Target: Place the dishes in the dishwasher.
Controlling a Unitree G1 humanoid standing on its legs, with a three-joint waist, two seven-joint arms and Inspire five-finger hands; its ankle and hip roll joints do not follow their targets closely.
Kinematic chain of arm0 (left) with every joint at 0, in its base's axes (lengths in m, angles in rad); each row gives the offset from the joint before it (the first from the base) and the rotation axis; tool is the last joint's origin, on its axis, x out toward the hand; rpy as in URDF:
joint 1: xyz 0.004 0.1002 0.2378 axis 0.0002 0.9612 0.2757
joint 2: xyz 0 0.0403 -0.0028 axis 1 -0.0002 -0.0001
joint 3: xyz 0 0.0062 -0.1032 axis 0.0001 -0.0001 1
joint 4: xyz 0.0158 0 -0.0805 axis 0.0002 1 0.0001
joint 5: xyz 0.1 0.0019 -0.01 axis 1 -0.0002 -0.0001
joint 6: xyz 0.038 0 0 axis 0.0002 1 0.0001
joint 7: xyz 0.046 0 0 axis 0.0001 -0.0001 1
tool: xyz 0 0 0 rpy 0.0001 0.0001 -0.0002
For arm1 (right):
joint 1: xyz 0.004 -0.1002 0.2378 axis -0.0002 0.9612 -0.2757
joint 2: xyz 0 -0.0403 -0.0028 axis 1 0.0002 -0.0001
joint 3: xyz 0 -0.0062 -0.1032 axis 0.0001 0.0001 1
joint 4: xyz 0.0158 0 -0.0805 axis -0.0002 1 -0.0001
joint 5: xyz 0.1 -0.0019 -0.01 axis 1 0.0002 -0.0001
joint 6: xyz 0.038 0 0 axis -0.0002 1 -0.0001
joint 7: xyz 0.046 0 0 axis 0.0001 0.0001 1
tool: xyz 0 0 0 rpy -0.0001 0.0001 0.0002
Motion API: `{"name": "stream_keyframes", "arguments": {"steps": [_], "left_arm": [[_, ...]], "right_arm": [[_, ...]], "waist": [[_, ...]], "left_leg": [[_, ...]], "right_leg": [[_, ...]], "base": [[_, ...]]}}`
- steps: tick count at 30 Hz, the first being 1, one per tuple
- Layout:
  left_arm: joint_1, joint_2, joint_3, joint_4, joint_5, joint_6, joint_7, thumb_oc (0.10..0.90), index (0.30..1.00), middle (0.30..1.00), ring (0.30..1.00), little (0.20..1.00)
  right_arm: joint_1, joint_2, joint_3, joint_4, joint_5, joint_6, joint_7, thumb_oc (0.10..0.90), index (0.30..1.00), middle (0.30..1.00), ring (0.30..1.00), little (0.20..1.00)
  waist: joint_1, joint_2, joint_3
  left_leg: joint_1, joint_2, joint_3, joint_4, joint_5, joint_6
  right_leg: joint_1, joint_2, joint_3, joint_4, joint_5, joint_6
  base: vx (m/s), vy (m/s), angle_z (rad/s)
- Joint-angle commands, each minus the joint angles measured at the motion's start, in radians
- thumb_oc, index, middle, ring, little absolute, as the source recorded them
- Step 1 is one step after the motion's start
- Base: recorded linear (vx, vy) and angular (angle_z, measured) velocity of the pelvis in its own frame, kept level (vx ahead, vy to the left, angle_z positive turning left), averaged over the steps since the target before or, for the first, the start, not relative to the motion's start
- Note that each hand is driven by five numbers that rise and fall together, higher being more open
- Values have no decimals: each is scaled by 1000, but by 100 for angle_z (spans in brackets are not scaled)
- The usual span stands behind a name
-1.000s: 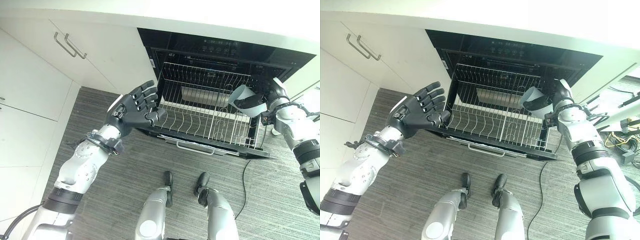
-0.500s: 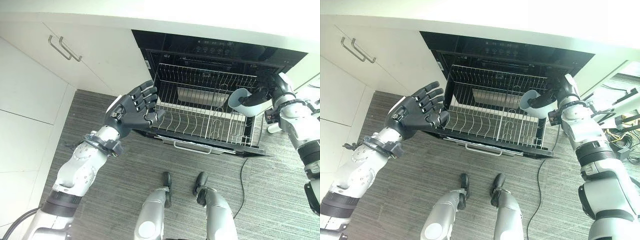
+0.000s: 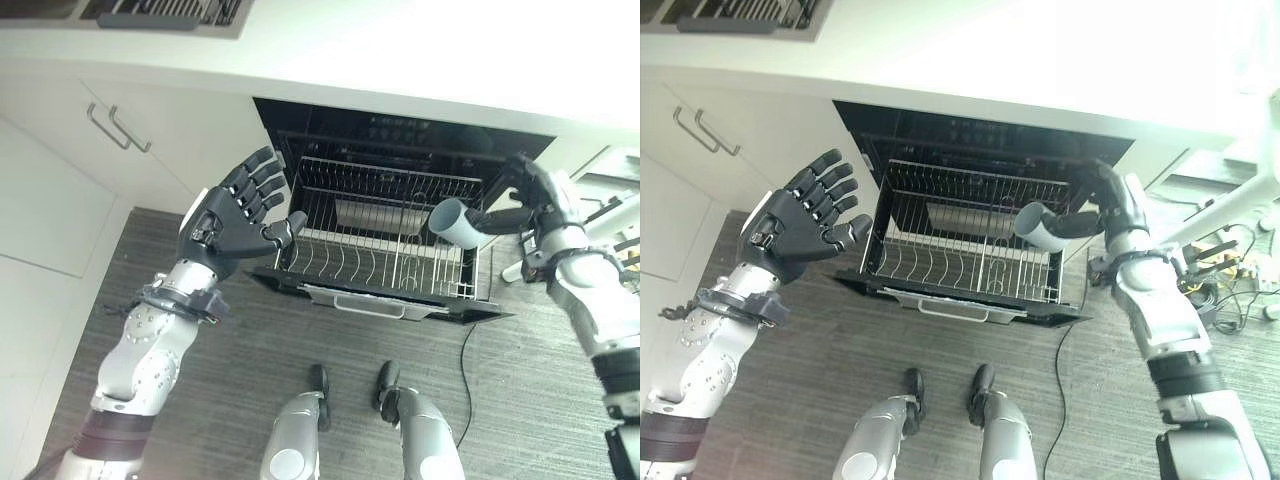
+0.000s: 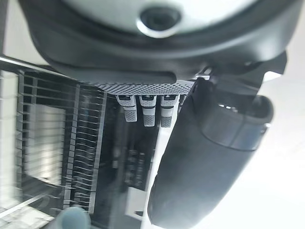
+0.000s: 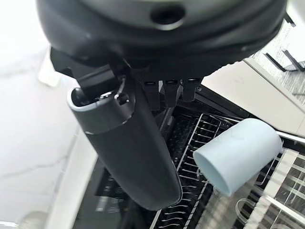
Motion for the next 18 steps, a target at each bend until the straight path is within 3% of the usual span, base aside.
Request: {"name": "stream_keyframes", "arguments": {"steps": [1, 5, 9, 18], "left_arm": [[41, -14, 28, -119, 65, -176, 21, 800, 900, 900, 900, 900], [94, -75, 62, -132, 98, -192, 48, 800, 900, 900, 900, 900], [140, -107, 96, -140, 83, -174, 50, 800, 900, 900, 900, 900], [172, -116, 135, -135, 79, -155, -43, 800, 900, 900, 900, 900]], "right_arm": [[6, 9, -10, -72, 26, -105, -26, 800, 900, 900, 900, 900], [149, 92, -88, -195, 62, -117, 15, 800, 900, 900, 900, 900], [221, 121, -144, -282, 50, -112, 59, 800, 900, 900, 900, 900], [342, 173, -234, -380, 30, -160, 95, 800, 900, 900, 900, 900]], "waist": [[-11, -2, -182], [-29, -7, -230], [-38, -5, -258], [-59, -11, -275]], "left_leg": [[24, 77, -41, 17, -111, -66], [67, 79, -27, 17, -132, -61], [94, 78, -15, 17, -144, -59], [121, 18, -8, 17, -167, -30]], "right_leg": [[122, -51, 75, -74, -97, 178], [164, -50, 72, -74, -119, 179], [188, -58, 66, -74, -129, 186], [194, -123, 63, -74, -78, 248]], "base": [[87, 45, -1], [95, 103, -3], [86, 143, -2], [50, 193, -2]]}}
